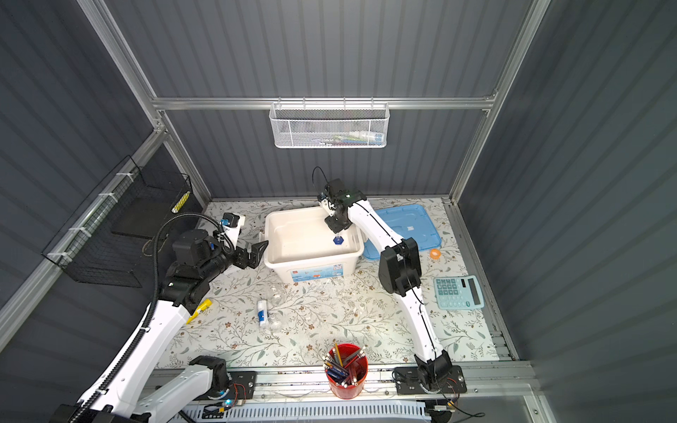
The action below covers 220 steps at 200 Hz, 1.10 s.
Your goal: Organize the chemistry lab equipment
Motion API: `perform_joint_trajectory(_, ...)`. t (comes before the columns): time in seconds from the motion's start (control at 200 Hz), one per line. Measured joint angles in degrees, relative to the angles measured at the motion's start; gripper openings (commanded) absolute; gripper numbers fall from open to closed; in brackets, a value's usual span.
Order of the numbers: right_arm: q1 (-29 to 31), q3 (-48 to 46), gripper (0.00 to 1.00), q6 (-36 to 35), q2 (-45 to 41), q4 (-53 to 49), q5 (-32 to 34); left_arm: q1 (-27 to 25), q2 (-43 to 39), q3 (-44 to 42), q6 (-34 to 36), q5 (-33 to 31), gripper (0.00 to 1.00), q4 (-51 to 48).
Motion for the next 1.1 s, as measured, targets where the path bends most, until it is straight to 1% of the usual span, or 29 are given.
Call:
perform_joint_trajectory(0.695,-0.20,-0.26,0.32,-1.25,-2.67,-0.37,2.08,0.00,-0.26,0.00,0.00,-0.11,1.00,0.00)
perform_joint_trajectory(1.101,-0.20,-0.31,0.35,-1.46,-7.10,-0.72,2.62,0.00,-0.81,0.00,0.00,-0.17,1.00,-0.46)
